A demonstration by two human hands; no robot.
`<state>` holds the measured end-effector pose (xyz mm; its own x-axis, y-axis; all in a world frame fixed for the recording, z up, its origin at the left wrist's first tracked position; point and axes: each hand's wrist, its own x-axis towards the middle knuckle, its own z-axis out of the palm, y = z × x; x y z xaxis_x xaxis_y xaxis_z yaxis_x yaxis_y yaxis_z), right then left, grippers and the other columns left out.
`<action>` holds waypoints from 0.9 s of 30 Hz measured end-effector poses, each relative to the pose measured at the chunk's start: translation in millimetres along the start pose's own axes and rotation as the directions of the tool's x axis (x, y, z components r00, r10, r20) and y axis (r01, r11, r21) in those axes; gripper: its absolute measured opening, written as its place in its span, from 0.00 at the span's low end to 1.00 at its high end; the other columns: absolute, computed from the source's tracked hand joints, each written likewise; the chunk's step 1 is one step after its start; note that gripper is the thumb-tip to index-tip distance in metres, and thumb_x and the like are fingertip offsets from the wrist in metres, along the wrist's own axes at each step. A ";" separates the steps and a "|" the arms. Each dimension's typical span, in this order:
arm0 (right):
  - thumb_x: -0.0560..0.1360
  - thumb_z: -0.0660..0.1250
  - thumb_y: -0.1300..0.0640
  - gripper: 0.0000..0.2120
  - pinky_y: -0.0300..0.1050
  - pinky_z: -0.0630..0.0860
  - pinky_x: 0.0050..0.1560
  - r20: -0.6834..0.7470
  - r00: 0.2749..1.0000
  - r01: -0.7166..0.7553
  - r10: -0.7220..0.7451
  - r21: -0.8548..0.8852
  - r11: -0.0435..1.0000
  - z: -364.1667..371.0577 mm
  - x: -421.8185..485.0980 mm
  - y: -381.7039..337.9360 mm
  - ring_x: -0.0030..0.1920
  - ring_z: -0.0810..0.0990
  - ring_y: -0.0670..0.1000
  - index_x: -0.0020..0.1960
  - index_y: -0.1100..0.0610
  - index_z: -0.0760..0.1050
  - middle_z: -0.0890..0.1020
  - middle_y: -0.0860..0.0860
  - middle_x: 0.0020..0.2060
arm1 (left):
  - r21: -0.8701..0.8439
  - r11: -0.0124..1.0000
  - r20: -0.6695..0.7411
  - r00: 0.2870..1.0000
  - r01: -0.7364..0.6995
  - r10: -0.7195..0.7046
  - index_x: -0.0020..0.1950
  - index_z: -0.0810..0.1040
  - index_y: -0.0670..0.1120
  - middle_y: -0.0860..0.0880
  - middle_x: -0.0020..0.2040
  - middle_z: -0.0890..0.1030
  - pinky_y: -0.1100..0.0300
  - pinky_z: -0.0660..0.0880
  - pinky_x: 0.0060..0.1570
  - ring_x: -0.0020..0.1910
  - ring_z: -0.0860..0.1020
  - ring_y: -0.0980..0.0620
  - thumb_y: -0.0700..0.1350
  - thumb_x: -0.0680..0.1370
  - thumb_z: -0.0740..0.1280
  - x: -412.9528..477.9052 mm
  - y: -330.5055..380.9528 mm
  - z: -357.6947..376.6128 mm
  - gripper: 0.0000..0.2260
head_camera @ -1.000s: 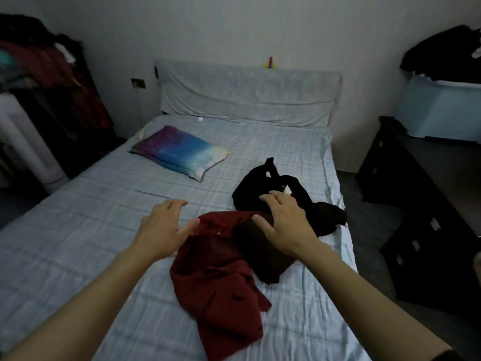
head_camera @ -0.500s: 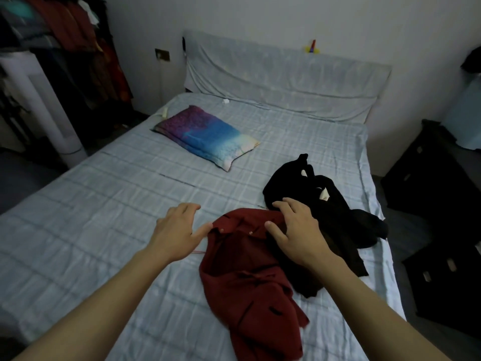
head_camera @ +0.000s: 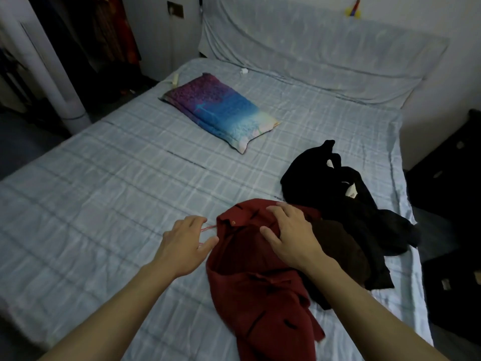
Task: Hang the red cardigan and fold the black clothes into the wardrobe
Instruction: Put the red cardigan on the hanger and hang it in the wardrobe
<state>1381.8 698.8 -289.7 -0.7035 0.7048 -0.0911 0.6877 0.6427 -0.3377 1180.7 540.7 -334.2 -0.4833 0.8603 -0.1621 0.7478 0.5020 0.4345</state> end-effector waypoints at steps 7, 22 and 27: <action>0.79 0.60 0.41 0.27 0.56 0.63 0.73 0.100 0.995 0.020 -0.021 0.011 1.000 46.1 56.2 14.4 0.76 0.59 0.53 0.76 0.49 0.63 0.64 0.50 0.75 | -0.006 0.998 0.061 0.997 0.055 -0.055 0.74 0.66 0.51 0.53 0.72 0.69 0.49 0.69 0.65 0.69 0.68 0.50 0.64 0.80 0.58 41.0 -27.4 39.9 0.27; 0.80 0.59 0.43 0.29 0.60 0.48 0.78 0.250 0.966 0.089 -0.059 -0.110 0.990 231.2 190.6 47.1 0.79 0.49 0.58 0.77 0.49 0.57 0.56 0.53 0.79 | 0.058 0.996 0.172 0.982 0.069 -0.078 0.76 0.63 0.47 0.49 0.74 0.68 0.54 0.66 0.69 0.72 0.65 0.49 0.59 0.80 0.60 179.6 -107.4 191.1 0.28; 0.79 0.62 0.43 0.34 0.60 0.45 0.78 0.317 0.946 0.108 -0.062 -0.128 0.986 279.5 213.5 58.5 0.80 0.45 0.59 0.79 0.49 0.52 0.51 0.55 0.80 | 0.103 0.994 0.170 0.984 0.043 -0.060 0.75 0.63 0.46 0.47 0.72 0.69 0.53 0.67 0.68 0.69 0.68 0.47 0.54 0.81 0.59 204.1 -124.3 226.9 0.24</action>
<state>1221.6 802.9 -590.7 -0.7655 0.5318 -0.3621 0.6252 0.7479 -0.2232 1092.4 674.0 -622.3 -0.4426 0.8312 -0.3364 0.7693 0.5447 0.3338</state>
